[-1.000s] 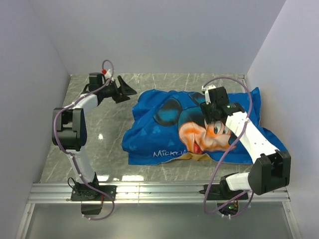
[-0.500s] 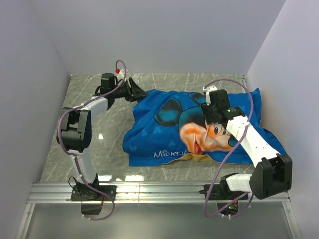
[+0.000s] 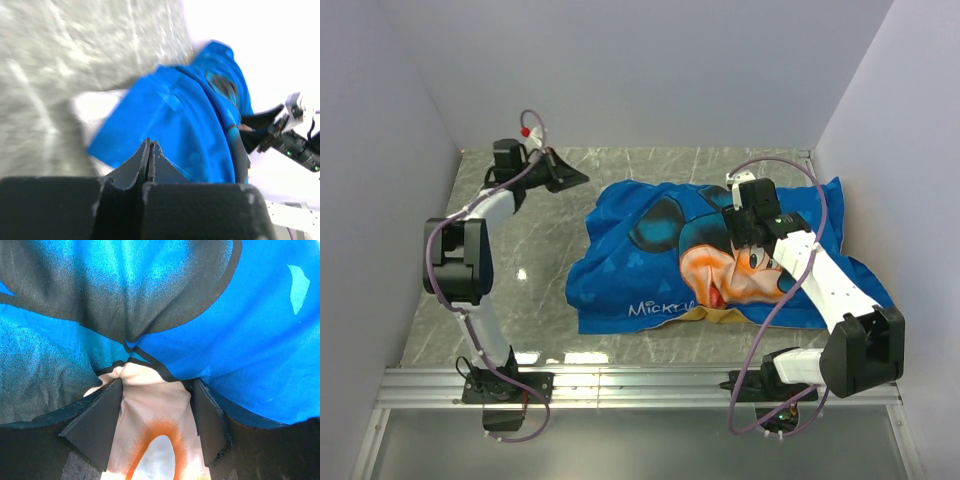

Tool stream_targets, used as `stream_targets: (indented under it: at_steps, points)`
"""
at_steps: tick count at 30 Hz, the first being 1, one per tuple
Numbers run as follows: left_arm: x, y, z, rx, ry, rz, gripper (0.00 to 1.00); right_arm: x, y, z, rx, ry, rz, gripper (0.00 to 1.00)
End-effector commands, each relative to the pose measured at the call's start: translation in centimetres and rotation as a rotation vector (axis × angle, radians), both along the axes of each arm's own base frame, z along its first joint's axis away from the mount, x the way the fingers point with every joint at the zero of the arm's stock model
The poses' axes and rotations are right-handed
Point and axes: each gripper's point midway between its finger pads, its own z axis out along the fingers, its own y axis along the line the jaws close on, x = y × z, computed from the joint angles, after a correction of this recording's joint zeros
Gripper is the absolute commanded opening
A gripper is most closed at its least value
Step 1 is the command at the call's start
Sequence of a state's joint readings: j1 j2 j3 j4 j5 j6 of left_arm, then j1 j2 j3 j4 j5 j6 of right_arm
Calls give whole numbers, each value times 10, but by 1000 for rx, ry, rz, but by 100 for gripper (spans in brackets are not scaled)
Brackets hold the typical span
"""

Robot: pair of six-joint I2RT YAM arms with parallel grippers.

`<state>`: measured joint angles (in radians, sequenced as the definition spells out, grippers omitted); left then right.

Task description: Put the pillow into the pillowcase

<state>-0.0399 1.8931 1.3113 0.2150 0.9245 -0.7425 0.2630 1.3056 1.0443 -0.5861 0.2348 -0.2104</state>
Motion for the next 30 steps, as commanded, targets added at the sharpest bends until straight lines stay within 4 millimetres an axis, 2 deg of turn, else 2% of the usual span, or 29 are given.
stream_targets:
  at_steps: [1, 2, 3, 4, 5, 6, 7, 8, 10, 11, 12, 15, 18, 19, 20, 21, 23, 24, 26, 27, 28, 29, 30]
  points:
    - [10, 27, 43, 33, -131, 13, 2, -12, -5, -8, -24, 74, 4, 67]
    - [9, 27, 40, 55, -129, -11, 15, -12, -5, -7, -24, 74, 4, 67]
    - [9, 22, 53, 73, -146, -27, 35, -12, -5, -8, -26, 75, 5, 67]
    - [2, 7, 52, 104, -139, -60, 59, -12, -5, -8, -29, 78, 7, 67]
    - [-5, 4, 51, 173, -145, -56, 66, -12, -6, -8, -29, 78, 6, 67]
    - [-14, -13, 53, 198, -166, -83, 86, -13, -6, -8, -30, 78, 5, 67]
    - [-22, -25, 53, 244, -191, -84, 99, -13, -6, -8, -30, 77, 6, 67]
    - [-25, -30, 56, 259, -208, -85, 99, -13, -6, -8, -32, 76, 6, 67]
    - [-32, -40, 46, 303, -190, -84, 99, -13, -7, -7, -32, 75, 4, 68]
    - [-32, -50, 37, 361, -194, -77, 99, -13, -7, -7, -32, 74, 4, 68]
    - [-35, -52, 27, 413, -153, -65, 99, -13, -7, -5, -33, 71, 3, 68]
    - [-36, -65, 6, 513, -127, -52, 94, -12, -8, -2, -36, 61, 4, 68]
    - [-25, -60, -10, 568, -72, 10, 75, -12, -9, -2, -45, 63, 5, 69]
    - [-23, -56, -16, 584, -49, 20, 64, -12, -9, -2, -45, 62, 7, 69]
    - [-19, -55, -25, 594, -29, 23, 58, -12, -9, -1, -48, 57, 7, 69]
    - [-13, -52, -22, 596, -33, 35, 53, -12, -10, -2, -52, 57, 6, 69]
    - [-6, -46, -28, 607, -14, 43, 14, -13, -11, -4, -58, 59, 6, 69]
    - [4, -34, -22, 606, -19, 75, 0, -13, -12, -4, -63, 60, 4, 69]
    - [19, -9, -22, 613, -17, 114, 0, -13, -14, -6, -72, 60, 2, 70]
    - [39, 29, -16, 619, -23, 194, 1, -13, -15, -5, -80, 58, -2, 71]
    - [49, 51, -19, 631, -22, 239, 1, -12, -15, -5, -80, 51, -4, 75]
    - [60, 79, -36, 684, 7, 285, 0, -12, -15, -3, -76, 46, -8, 77]
    - [72, 114, -34, 702, 12, 340, 1, -9, -13, 0, -65, 36, -7, 78]
